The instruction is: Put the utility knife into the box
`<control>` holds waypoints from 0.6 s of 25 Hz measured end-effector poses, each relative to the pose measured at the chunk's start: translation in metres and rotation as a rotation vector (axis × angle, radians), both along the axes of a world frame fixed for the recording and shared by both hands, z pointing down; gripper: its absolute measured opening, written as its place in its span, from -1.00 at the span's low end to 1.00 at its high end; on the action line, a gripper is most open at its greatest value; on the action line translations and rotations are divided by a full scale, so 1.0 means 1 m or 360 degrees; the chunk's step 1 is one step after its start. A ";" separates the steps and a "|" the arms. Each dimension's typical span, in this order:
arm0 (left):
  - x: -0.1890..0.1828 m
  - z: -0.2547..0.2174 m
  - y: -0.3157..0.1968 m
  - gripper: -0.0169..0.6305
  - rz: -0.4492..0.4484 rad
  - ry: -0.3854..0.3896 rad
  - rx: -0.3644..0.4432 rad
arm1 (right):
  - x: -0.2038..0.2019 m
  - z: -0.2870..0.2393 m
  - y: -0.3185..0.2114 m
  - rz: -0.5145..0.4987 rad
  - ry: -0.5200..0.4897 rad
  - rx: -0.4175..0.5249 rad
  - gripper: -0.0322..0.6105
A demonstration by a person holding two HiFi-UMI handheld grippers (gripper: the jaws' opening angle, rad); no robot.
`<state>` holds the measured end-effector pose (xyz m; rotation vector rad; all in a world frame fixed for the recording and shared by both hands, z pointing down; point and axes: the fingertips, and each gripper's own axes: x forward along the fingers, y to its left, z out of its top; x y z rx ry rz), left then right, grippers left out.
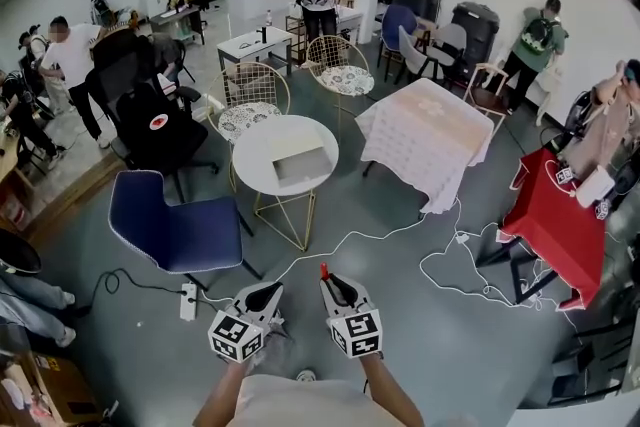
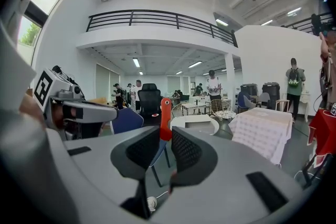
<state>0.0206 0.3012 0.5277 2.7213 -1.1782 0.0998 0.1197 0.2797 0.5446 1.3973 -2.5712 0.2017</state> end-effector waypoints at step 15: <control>-0.010 0.006 -0.086 -0.91 0.0037 0.0030 0.0013 | -0.021 0.006 -0.083 -0.0020 0.0038 0.0004 -0.65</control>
